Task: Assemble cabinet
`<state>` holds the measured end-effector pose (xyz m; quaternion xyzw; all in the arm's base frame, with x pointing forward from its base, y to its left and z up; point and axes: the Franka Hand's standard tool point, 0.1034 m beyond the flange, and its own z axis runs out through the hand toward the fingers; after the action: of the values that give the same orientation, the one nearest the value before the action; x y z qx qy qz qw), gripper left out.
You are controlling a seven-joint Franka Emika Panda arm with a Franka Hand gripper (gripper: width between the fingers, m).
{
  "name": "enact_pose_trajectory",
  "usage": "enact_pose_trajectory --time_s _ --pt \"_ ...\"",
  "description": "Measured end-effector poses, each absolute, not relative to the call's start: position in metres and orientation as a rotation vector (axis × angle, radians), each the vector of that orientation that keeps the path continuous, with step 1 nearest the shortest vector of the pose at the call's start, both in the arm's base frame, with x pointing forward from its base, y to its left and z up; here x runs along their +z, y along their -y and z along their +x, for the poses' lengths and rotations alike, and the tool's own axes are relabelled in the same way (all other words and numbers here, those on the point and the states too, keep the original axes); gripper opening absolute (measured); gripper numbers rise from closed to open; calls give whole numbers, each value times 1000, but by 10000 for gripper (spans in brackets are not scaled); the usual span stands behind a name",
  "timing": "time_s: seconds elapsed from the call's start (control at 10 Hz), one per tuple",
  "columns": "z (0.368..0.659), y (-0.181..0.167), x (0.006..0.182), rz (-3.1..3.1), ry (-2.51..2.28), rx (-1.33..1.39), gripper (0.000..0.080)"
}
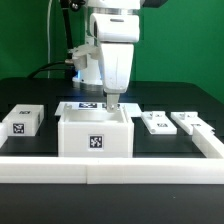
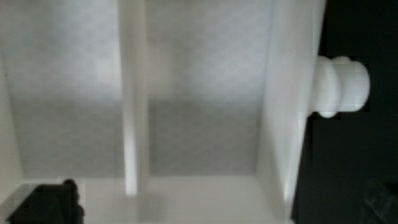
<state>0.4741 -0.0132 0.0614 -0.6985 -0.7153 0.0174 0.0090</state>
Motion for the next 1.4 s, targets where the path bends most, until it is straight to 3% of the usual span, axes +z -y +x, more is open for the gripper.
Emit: enact_pose_trajectory --time_s 0.3,1.0,1.2,1.3,1.4 --pt "453 10 47 -2174 2217 68 798" --pt "439 11 21 -2176 2173 92 798" --pt "439 11 21 -2176 2173 92 523" --pt "439 11 21 -2176 2173 92 523" --pt "439 11 21 -2176 2173 92 346"
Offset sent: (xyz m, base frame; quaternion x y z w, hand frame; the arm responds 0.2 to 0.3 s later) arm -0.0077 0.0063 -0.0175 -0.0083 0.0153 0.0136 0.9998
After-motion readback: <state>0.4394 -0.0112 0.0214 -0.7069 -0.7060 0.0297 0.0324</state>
